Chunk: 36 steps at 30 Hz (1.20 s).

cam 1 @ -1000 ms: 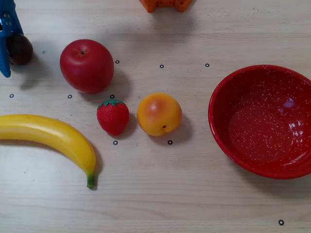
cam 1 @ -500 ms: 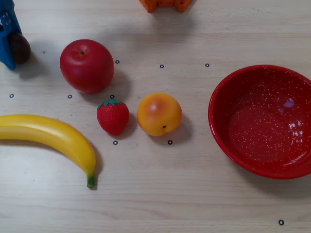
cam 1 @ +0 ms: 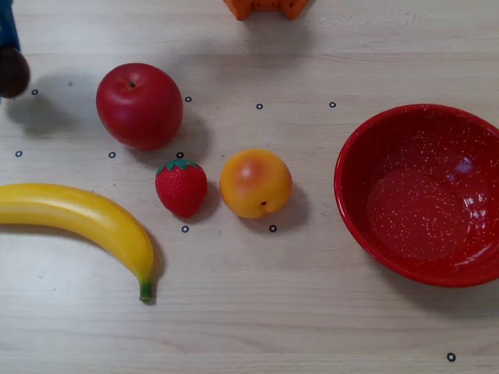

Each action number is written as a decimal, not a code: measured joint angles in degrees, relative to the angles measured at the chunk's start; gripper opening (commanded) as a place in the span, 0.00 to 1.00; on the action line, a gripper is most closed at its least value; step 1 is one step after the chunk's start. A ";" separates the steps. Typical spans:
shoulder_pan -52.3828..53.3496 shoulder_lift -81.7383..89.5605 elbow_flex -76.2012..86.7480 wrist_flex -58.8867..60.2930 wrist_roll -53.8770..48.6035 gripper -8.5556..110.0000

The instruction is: Put plum in the red bowl.

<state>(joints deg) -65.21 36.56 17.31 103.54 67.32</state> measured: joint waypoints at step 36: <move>79.37 57.66 36.04 0.00 -54.93 0.07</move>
<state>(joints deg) 14.15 94.22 53.35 103.54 12.39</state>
